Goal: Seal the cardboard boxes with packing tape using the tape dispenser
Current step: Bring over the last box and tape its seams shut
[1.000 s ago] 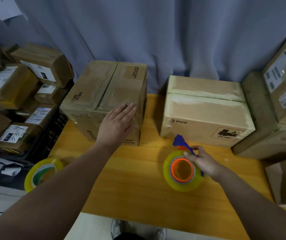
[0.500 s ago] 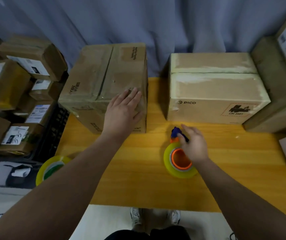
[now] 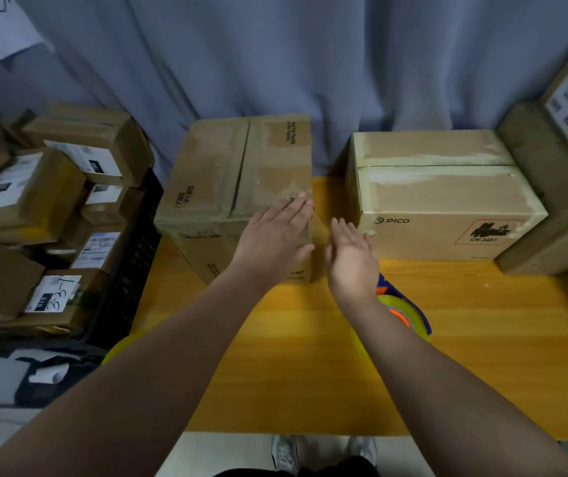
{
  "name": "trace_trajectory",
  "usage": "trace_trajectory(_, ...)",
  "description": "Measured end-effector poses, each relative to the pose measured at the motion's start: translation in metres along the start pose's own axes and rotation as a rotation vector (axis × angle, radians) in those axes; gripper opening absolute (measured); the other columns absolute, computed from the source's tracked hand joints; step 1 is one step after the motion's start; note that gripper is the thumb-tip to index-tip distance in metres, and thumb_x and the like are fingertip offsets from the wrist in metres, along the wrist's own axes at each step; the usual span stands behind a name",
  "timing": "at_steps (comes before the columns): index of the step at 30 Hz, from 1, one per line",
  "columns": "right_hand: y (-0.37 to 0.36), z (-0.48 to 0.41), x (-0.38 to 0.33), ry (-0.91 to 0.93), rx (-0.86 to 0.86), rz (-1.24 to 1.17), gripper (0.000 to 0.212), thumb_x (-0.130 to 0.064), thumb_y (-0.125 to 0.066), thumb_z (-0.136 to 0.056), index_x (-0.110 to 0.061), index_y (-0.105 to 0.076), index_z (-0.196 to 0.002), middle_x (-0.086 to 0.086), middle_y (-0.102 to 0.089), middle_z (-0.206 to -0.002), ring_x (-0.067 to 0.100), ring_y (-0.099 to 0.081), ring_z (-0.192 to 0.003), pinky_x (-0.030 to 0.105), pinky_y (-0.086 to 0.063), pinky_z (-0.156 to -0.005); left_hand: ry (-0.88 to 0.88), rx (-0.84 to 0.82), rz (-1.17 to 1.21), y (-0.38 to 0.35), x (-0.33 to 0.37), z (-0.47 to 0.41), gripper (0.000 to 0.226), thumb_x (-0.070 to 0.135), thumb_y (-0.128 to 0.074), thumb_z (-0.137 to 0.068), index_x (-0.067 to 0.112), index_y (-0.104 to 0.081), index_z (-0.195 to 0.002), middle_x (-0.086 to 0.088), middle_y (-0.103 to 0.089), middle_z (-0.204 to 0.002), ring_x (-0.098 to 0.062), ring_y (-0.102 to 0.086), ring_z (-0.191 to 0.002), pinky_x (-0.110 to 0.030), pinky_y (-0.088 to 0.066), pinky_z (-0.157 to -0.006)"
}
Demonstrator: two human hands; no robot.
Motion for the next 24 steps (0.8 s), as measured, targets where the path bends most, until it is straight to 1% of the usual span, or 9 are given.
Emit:
trace_trajectory(4, -0.004, 0.0, 0.0, 0.1, 0.063, 0.016, 0.04, -0.005, -0.049, -0.093, 0.003, -0.054, -0.131, 0.021, -0.054, -0.134, 0.032, -0.05, -0.128, 0.042, -0.026, -0.113, -0.064, 0.014, -0.057, 0.003, -0.028, 0.017, 0.066, 0.037, -0.045, -0.098, 0.017, -0.014, -0.152, 0.0, -0.015, -0.159, -0.016, -0.01, -0.147, -0.032, -0.002, -0.118)
trace_trajectory(8, -0.016, 0.008, -0.013, 0.068, 0.044, -0.148, 0.04, 0.0, -0.049, -0.094, 0.002, -0.052, -0.134, 0.02, -0.055, -0.134, 0.032, -0.05, -0.128, 0.036, -0.026, -0.113, -0.073, -0.011, -0.021, -0.003, -0.04, 0.026, 0.067, 0.031, -0.05, -0.096, 0.017, -0.015, -0.152, 0.0, -0.017, -0.158, -0.016, -0.012, -0.146, -0.031, -0.003, -0.119)
trace_trajectory(10, -0.022, 0.013, -0.018, 0.024, 0.052, -0.257, 0.041, -0.002, -0.046, -0.096, -0.001, -0.051, -0.136, 0.019, -0.056, -0.134, 0.032, -0.051, -0.126, 0.038, -0.034, -0.11, -0.061, 0.002, -0.004, -0.006, -0.038, 0.025, 0.066, 0.03, -0.05, -0.096, 0.017, -0.016, -0.152, 0.001, -0.018, -0.158, -0.016, -0.013, -0.146, -0.03, -0.002, -0.118)
trace_trajectory(12, -0.027, 0.017, -0.021, -0.056, 0.041, -0.367, 0.04, -0.007, -0.044, -0.099, -0.005, -0.049, -0.139, 0.017, -0.058, -0.132, 0.03, -0.054, -0.122, 0.032, -0.039, -0.104, -0.042, 0.023, 0.016, -0.009, -0.037, 0.024, 0.063, 0.029, -0.048, -0.097, 0.018, -0.019, -0.151, 0.001, -0.02, -0.158, -0.016, -0.014, -0.146, -0.03, -0.002, -0.117)
trace_trajectory(14, -0.031, 0.021, -0.022, -0.112, 0.028, -0.441, 0.041, -0.011, -0.042, -0.101, -0.006, -0.045, -0.142, 0.015, -0.056, -0.134, 0.027, -0.053, -0.123, 0.021, -0.036, -0.1, -0.034, 0.039, 0.02, -0.01, -0.036, 0.024, 0.061, 0.028, -0.047, -0.097, 0.017, -0.021, -0.151, 0.0, -0.023, -0.157, -0.017, -0.017, -0.145, -0.03, -0.003, -0.117)
trace_trajectory(16, -0.034, 0.025, -0.02, -0.101, -0.009, -0.493, 0.045, -0.01, -0.04, -0.101, -0.008, -0.037, -0.147, 0.012, -0.049, -0.142, 0.023, -0.047, -0.13, 0.015, -0.03, -0.102, -0.031, 0.055, 0.029, -0.01, -0.036, 0.024, 0.06, 0.026, -0.049, -0.096, 0.017, -0.025, -0.15, 0.0, -0.026, -0.156, -0.018, -0.021, -0.145, -0.03, -0.005, -0.117)
trace_trajectory(18, -0.039, 0.028, -0.016, -0.073, -0.101, -0.523, 0.052, -0.008, -0.038, -0.102, -0.012, -0.023, -0.152, 0.008, -0.038, -0.151, 0.018, -0.036, -0.138, 0.014, -0.025, -0.108, -0.036, 0.063, 0.026, -0.009, -0.035, 0.024, 0.06, 0.027, -0.048, -0.096, 0.017, -0.024, -0.15, 0.0, -0.025, -0.156, -0.018, -0.02, -0.145, -0.029, -0.004, -0.116)
trace_trajectory(21, -0.047, 0.036, -0.007, -0.074, -0.373, -0.538, 0.066, -0.009, -0.039, -0.101, -0.014, 0.0, -0.154, 0.002, -0.016, -0.159, 0.011, -0.015, -0.145, 0.017, -0.016, -0.113, -0.043, 0.067, 0.014, -0.008, -0.034, 0.025, 0.06, 0.029, -0.043, -0.098, 0.018, -0.017, -0.152, 0.002, -0.019, -0.158, -0.016, -0.015, -0.146, -0.028, 0.0, -0.116)
trace_trajectory(24, -0.046, 0.043, 0.005, -0.102, -0.594, -0.494, 0.073, 0.001, -0.041, -0.098, -0.014, 0.004, -0.153, 0.003, -0.005, -0.161, 0.011, -0.003, -0.146, 0.01, -0.006, -0.107, -0.04, 0.061, 0.009, -0.006, -0.034, 0.025, 0.061, 0.03, -0.04, -0.099, 0.019, -0.012, -0.152, 0.003, -0.015, -0.159, -0.014, -0.011, -0.146, -0.029, 0.0, -0.117)
Point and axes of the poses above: each hand's wrist, its own z-axis away from the middle knuckle, its own y-axis out of the back of the hand, x = y × z, the point moved 2 cm from there along -z, towards the middle knuckle
